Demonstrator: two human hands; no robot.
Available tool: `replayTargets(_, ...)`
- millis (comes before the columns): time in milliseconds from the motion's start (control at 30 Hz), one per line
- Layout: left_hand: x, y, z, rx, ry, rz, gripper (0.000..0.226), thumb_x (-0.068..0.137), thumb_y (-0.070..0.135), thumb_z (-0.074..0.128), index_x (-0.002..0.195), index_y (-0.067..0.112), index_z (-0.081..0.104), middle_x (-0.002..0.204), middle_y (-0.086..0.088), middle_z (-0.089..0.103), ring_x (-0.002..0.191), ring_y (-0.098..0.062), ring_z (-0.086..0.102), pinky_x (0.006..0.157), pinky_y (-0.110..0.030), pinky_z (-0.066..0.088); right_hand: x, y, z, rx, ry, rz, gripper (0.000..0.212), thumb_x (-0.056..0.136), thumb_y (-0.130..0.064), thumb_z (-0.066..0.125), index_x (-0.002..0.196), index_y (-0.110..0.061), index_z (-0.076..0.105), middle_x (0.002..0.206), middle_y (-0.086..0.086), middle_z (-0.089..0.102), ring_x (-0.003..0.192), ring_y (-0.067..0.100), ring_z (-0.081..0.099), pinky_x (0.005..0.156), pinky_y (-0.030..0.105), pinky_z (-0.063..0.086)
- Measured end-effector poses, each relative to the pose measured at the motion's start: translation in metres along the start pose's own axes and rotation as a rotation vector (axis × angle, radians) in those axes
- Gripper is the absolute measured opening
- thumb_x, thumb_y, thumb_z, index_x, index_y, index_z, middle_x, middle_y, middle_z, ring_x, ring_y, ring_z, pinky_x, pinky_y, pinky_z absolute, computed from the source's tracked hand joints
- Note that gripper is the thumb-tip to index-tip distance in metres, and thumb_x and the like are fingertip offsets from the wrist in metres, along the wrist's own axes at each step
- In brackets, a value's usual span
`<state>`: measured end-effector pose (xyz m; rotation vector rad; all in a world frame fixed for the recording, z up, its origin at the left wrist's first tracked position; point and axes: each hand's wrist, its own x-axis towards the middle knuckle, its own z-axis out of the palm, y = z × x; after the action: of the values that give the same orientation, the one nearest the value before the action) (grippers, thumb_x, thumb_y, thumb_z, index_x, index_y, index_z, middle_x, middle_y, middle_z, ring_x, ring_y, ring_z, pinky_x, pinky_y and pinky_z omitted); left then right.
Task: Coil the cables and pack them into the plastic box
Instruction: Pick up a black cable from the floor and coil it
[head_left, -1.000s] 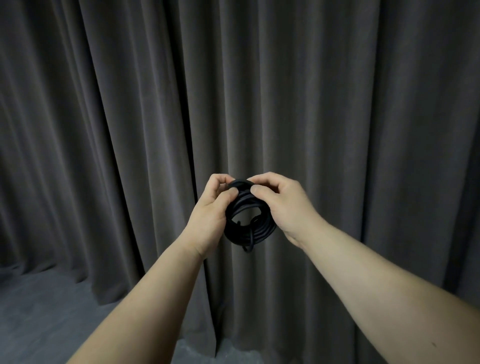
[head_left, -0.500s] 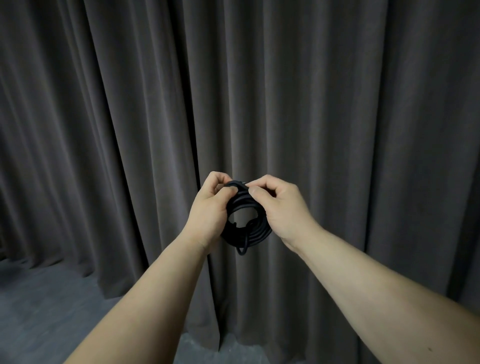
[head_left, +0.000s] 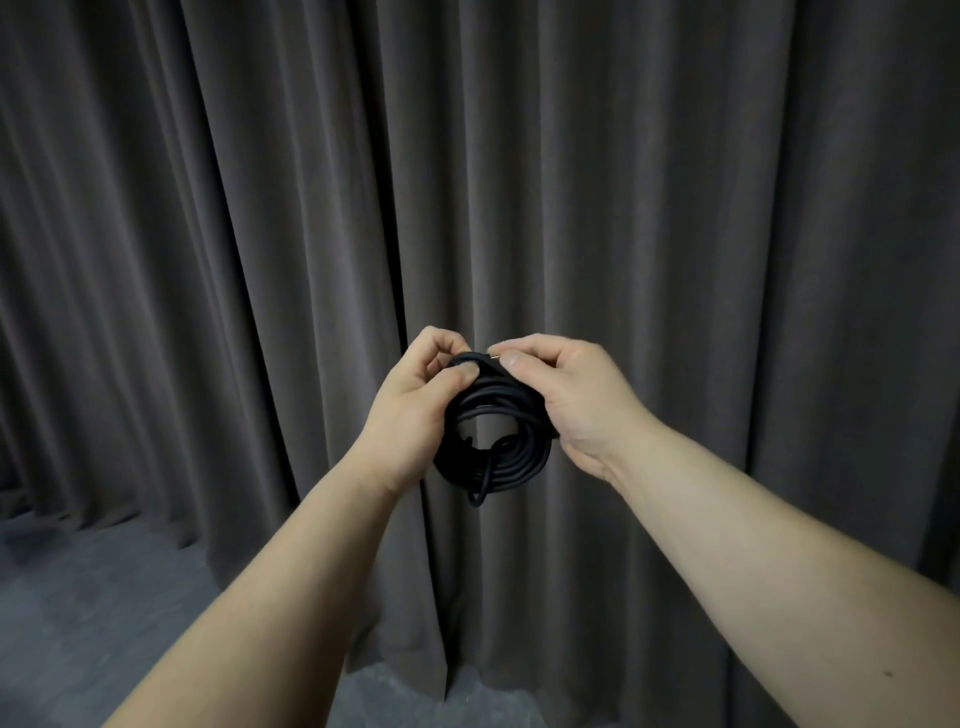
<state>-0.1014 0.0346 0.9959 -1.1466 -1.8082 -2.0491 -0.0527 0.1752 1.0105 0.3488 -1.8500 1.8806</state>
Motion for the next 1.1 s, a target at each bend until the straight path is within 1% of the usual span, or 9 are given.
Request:
replayTargets(100, -0.001, -0.002, -0.001, -0.004, 0.018, -0.013, 0.003, 0.081, 0.018, 0.056, 0.080, 0.020, 0.055, 0.068, 0.010, 0.056, 0.065, -0.006, 0.052, 0.066, -0.020, 0.042, -0.001, 0.003, 0.002, 0.003, -0.016, 0.008, 0.017, 0.092, -0.003, 0.057, 0.090, -0.009, 0.072, 0.080, 0.004, 0.070, 0.076, 0.011, 0.065, 0.069, 0.019, 0.052)
replayTargets(300, -0.005, -0.007, 0.000, -0.006, 0.003, -0.023, 0.003, 0.083, 0.020, 0.055, 0.085, 0.019, 0.053, 0.073, 0.009, 0.058, 0.069, -0.007, 0.053, 0.069, -0.023, 0.044, -0.002, 0.006, 0.005, -0.083, 0.004, -0.005, 0.020, 0.090, -0.004, 0.058, 0.081, -0.014, 0.071, 0.074, 0.002, 0.069, 0.070, 0.011, 0.063, 0.066, 0.023, 0.051)
replayTargets(367, -0.008, -0.010, 0.001, -0.021, -0.028, -0.016, 0.016, 0.082, 0.026, 0.060, 0.094, 0.019, 0.054, 0.079, 0.011, 0.062, 0.075, -0.006, 0.057, 0.074, -0.023, 0.045, -0.001, 0.008, 0.005, -0.151, 0.046, -0.039, 0.021, 0.090, -0.005, 0.057, 0.078, -0.016, 0.070, 0.073, 0.000, 0.069, 0.071, 0.010, 0.063, 0.069, 0.025, 0.052)
replayTargets(467, -0.010, -0.010, 0.000, 0.086, -0.116, 0.009, 0.044, 0.071, 0.036, 0.070, 0.109, 0.022, 0.054, 0.095, 0.013, 0.066, 0.090, -0.006, 0.062, 0.081, -0.021, 0.048, 0.001, 0.012, 0.002, -0.191, 0.114, -0.039, 0.019, 0.092, -0.009, 0.056, 0.080, -0.015, 0.068, 0.079, 0.005, 0.069, 0.078, 0.015, 0.064, 0.078, 0.034, 0.053)
replayTargets(567, -0.010, -0.008, 0.001, 0.152, -0.145, 0.010, 0.054, 0.066, 0.035, 0.076, 0.114, 0.027, 0.053, 0.104, 0.013, 0.065, 0.095, -0.005, 0.063, 0.084, -0.021, 0.048, 0.002, 0.014, -0.001, -0.206, 0.183, -0.039, 0.020, 0.094, -0.010, 0.053, 0.079, -0.017, 0.065, 0.082, 0.004, 0.068, 0.082, 0.020, 0.064, 0.082, 0.039, 0.053)
replayTargets(767, -0.009, -0.004, 0.005, 0.203, -0.155, 0.029, 0.056, 0.068, 0.030, 0.080, 0.117, 0.027, 0.054, 0.111, 0.006, 0.063, 0.099, -0.004, 0.063, 0.086, -0.018, 0.047, 0.001, 0.014, -0.004, -0.263, 0.248, -0.066, 0.021, 0.095, -0.014, 0.051, 0.078, -0.022, 0.061, 0.080, -0.002, 0.066, 0.083, 0.018, 0.064, 0.081, 0.039, 0.053)
replayTargets(833, -0.009, -0.002, 0.006, 0.202, -0.161, 0.033, 0.050, 0.071, 0.027, 0.079, 0.114, 0.026, 0.055, 0.108, 0.006, 0.063, 0.097, -0.004, 0.062, 0.085, -0.018, 0.047, 0.001, 0.013, -0.005, -0.212, 0.233, -0.044, 0.022, 0.095, -0.012, 0.051, 0.078, -0.020, 0.062, 0.079, 0.000, 0.066, 0.082, 0.019, 0.063, 0.082, 0.039, 0.052)
replayTargets(967, -0.010, 0.001, 0.010, 0.181, -0.138, 0.054, 0.031, 0.075, 0.017, 0.074, 0.100, 0.017, 0.056, 0.089, 0.014, 0.062, 0.080, -0.003, 0.058, 0.074, -0.017, 0.047, 0.001, 0.008, -0.006, -0.097, 0.190, 0.022, 0.023, 0.096, -0.008, 0.050, 0.077, -0.014, 0.062, 0.076, 0.004, 0.064, 0.078, 0.018, 0.060, 0.080, 0.038, 0.051)
replayTargets(1100, -0.008, 0.002, 0.011, 0.149, -0.061, 0.046, 0.032, 0.081, 0.011, 0.077, 0.107, 0.022, 0.061, 0.096, 0.010, 0.067, 0.085, -0.001, 0.063, 0.076, -0.018, 0.048, 0.003, 0.008, -0.005, -0.057, 0.249, -0.022, 0.021, 0.095, -0.010, 0.052, 0.077, -0.014, 0.063, 0.078, 0.009, 0.066, 0.079, 0.022, 0.062, 0.082, 0.045, 0.053)
